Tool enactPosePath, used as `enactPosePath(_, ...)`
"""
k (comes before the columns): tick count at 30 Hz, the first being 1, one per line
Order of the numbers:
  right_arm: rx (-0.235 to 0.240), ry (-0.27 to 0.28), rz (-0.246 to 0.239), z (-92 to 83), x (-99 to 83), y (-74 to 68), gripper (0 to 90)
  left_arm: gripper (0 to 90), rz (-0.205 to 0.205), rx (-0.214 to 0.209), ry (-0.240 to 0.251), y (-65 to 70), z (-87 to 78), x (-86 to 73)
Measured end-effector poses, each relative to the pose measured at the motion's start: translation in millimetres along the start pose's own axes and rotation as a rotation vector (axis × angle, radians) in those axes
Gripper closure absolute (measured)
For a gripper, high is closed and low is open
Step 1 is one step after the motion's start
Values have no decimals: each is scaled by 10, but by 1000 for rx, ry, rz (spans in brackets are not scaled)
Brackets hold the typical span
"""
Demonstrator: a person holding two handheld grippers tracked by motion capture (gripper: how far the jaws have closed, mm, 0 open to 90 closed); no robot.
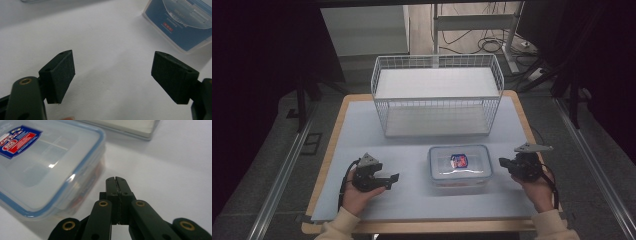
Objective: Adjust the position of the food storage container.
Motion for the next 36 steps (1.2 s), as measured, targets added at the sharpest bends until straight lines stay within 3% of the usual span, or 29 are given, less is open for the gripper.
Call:
enactPosePath(18,37,-51,-30,164,-35,-238,900,188,-1,1,12,-14,-12,15)
enactPosePath(30,77,-62,-93,396,-15,-600,900,190,-27,5,23,-65,-36,35)
enactPosePath(36,92,-49,-84,476,10,-705,900,190,-32,8,25,-77,-43,38)
Point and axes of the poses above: each handheld gripper's, and its own axes: z roughly forward along the jaws, x roughly out of its top, y roughly to its right, the point moved 7 cm from there along z, roughly forward along the jaws, and after that the axes turned 11 degrees about y, right-handed, at the moved point
